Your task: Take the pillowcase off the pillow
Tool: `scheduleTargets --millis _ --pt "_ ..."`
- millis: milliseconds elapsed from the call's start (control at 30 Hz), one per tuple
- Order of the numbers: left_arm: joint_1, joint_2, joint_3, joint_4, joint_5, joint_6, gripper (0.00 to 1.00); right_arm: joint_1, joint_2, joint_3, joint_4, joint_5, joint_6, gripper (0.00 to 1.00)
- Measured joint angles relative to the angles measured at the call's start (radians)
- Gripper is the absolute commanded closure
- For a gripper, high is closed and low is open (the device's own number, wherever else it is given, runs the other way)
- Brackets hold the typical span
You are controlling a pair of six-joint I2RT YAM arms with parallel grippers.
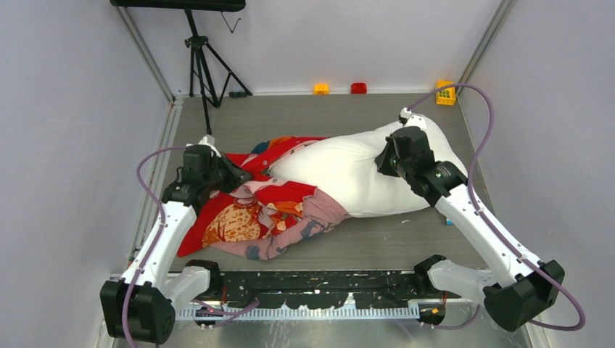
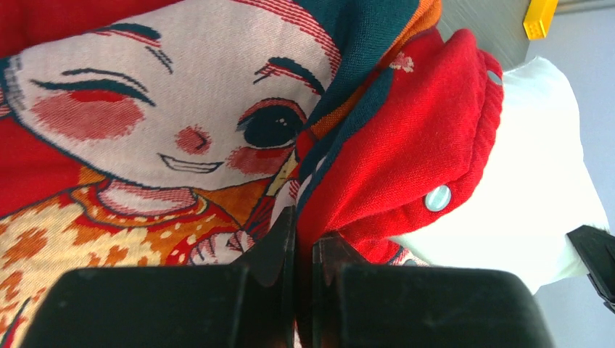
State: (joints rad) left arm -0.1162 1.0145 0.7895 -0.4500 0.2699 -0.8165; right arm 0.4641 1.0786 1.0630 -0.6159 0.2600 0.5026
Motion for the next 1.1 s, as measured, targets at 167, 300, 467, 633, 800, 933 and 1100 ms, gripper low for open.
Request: scheduleTargets --millis 167,300,467,633,800,933,1100 --pt "-0.002 -0.068 0.026 -0.069 -0.108 -0.016 1.00 -0.052 -0.006 -0.001 0.002 -0.061 0.039 1.00" --pt "-0.002 -0.102 0.068 -0.116 -0.180 -0.013 1.00 -0.074 -0.039 -0.003 0.002 -0.089 0.080 1.00" --pt "-0.002 -0.124 0.124 -0.147 -0.218 0.008 1.00 -0.110 -0.109 -0.009 0.003 -0.106 0.119 1.00" --pt "0.002 -0.104 0.147 -0.125 -0.145 0.101 0.46 -0.140 -0.144 -0.010 0.005 -0.152 0.125 1.00" --pt "0.044 0.034 0.268 -0.155 -0.087 0.191 0.01 -0.212 -0.052 0.012 -0.002 -0.121 0.151 1.00" --pt "-0.089 0.060 0.334 -0.208 -0.093 0.229 0.00 -0.243 0.021 0.008 0.035 -0.090 0.204 1.00" --pt "-0.402 0.048 0.385 -0.282 -0.161 0.266 0.00 -0.244 0.061 0.007 0.102 -0.091 0.249 1.00"
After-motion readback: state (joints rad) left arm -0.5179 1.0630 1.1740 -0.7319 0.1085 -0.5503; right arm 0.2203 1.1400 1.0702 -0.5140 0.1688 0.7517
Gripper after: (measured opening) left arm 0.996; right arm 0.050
